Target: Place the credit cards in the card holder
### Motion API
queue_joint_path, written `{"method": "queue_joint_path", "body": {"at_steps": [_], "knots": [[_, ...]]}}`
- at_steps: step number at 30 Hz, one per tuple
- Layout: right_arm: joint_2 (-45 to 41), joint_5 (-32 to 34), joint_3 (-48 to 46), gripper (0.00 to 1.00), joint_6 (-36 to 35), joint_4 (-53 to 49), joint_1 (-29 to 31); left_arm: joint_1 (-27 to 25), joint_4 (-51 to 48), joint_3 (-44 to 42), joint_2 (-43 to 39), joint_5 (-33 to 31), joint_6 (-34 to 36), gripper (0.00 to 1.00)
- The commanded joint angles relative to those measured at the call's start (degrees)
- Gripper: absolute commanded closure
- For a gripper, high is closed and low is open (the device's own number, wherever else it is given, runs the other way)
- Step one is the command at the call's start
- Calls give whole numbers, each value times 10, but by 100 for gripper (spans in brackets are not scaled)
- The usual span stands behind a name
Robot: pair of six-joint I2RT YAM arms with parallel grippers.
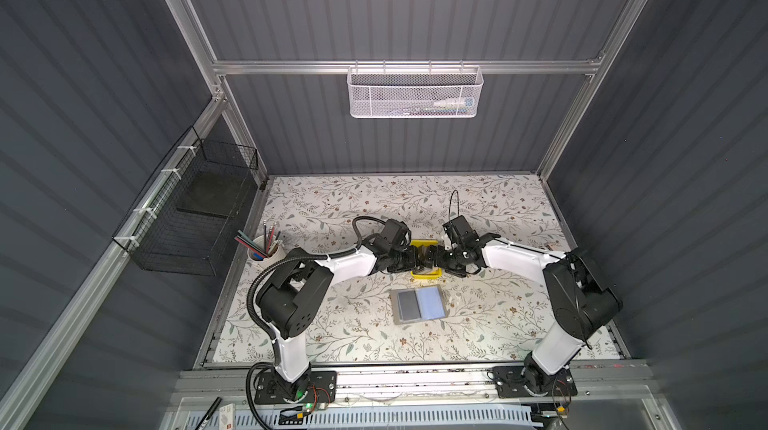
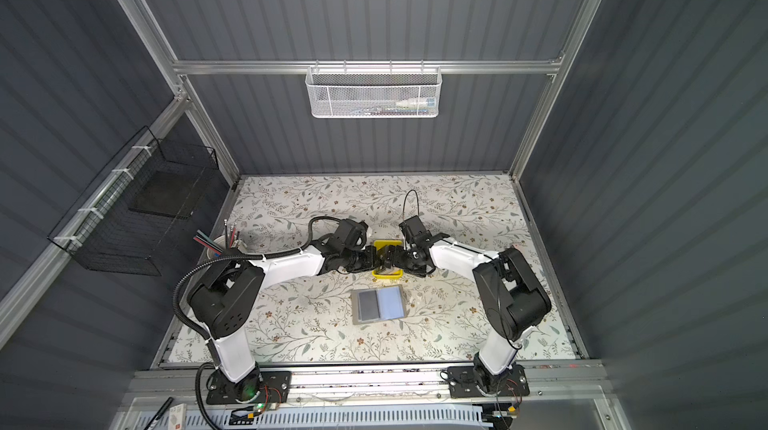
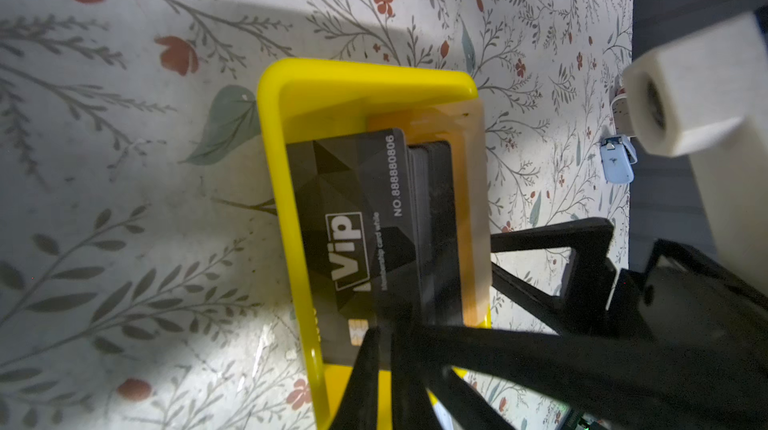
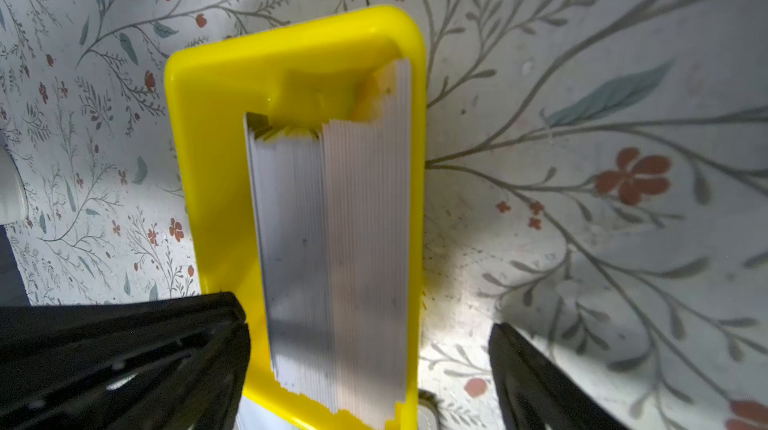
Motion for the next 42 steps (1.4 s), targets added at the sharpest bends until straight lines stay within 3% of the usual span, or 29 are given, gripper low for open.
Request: {"method": "queue_joint_path", "body": {"at_steps": [1,42], "knots": [[12,12,-10,9,1,3,-3,1,-6,-8,4,-3,-6,90],[-27,14,-20,9,-18,-14,-28,0,-12,9,31,8,-11,86]]}}
